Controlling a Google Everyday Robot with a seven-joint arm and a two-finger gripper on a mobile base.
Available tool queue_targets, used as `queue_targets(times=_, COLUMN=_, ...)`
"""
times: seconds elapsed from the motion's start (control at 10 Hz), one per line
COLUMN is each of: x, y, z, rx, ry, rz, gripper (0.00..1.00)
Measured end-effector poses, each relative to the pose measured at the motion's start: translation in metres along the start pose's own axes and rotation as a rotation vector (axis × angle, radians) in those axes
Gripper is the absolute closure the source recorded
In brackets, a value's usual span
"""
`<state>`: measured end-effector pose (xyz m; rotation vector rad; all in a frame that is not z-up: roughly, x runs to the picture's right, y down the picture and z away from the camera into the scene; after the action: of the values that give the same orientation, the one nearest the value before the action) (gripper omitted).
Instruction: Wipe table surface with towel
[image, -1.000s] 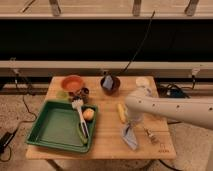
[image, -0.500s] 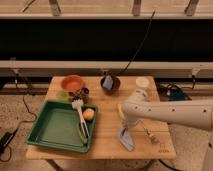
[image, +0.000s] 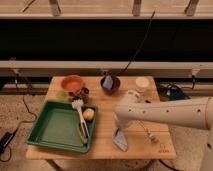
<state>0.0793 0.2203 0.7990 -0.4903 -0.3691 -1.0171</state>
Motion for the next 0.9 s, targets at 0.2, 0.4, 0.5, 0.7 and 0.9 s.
queue_targets(times=0.2, x=-0.011, y=0.001, z=0.0, rx=0.01, ry=-0.016, rz=-0.048, gripper=1.0)
queue_targets(times=0.4, x=-0.013, y=0.011, z=0.0, rx=0.012, ry=-0.027, rz=-0.056, gripper=1.0)
queue_targets(times=0.5, x=-0.01, y=0.021, z=0.0, rx=0.008, ry=-0.029, rz=-0.056, gripper=1.0)
queue_targets(times=0.7, x=0.001, y=0.047, z=0.004, rx=-0.012, ry=-0.03, rz=-0.033, gripper=1.0)
queue_targets(times=0.9, x=0.017, y=0.074, z=0.015, rx=-0.046, ry=-0.028, rz=0.008, gripper=1.0)
